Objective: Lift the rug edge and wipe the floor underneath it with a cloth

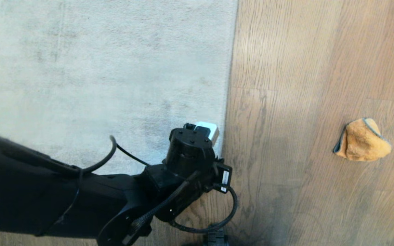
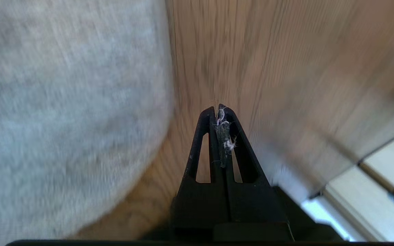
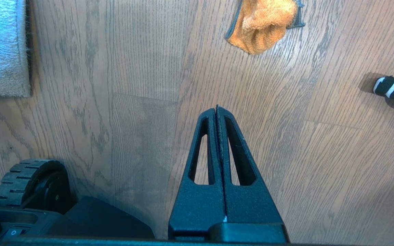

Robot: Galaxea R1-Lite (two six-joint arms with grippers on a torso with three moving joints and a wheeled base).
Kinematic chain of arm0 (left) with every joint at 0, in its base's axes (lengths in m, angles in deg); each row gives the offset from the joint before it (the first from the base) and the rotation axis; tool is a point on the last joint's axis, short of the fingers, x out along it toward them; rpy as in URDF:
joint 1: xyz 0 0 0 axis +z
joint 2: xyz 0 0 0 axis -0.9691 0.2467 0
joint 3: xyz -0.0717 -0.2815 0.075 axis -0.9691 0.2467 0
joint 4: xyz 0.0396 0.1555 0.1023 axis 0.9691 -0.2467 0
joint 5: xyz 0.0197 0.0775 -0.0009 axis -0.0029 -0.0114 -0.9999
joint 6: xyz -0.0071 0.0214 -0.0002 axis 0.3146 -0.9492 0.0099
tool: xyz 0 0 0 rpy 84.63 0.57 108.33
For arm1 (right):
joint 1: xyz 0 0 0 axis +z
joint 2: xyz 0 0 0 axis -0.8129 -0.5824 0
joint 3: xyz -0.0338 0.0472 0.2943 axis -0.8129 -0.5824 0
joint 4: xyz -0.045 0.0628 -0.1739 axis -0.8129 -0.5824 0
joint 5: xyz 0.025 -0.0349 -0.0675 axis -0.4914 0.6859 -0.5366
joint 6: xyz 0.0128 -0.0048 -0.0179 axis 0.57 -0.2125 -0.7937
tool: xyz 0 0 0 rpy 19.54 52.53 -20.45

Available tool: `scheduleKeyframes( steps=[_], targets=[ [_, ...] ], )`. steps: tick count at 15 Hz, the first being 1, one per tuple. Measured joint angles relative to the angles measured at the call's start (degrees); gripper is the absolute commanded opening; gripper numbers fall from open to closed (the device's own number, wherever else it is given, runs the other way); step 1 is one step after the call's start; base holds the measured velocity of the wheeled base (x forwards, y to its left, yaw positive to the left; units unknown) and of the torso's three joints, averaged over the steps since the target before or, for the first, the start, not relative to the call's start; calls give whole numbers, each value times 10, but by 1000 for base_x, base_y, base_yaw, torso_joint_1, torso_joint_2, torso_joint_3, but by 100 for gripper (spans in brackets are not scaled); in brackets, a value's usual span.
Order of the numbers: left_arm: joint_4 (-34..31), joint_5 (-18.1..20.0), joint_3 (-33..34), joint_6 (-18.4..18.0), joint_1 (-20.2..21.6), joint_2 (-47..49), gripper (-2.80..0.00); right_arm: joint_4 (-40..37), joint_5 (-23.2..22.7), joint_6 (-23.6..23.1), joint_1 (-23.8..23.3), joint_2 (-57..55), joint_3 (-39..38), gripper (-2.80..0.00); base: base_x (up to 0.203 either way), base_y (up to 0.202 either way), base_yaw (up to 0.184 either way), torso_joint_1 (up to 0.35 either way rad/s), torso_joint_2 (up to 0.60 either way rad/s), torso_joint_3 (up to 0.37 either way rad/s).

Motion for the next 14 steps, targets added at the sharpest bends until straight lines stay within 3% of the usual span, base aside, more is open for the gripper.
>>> scheduleKeyframes(
  steps=[6,11,14],
  targets=[
    [-137,0,13,1,-1,0,-280,0,0,0,0,0,0,-280,0,0,0,0,0,0],
    [-206,1,23,0,17,19,-280,0,0,0,0,0,0,-280,0,0,0,0,0,0],
    [-215,0,23,-9,42,37,-280,0,0,0,0,0,0,-280,0,0,0,0,0,0]
  ],
)
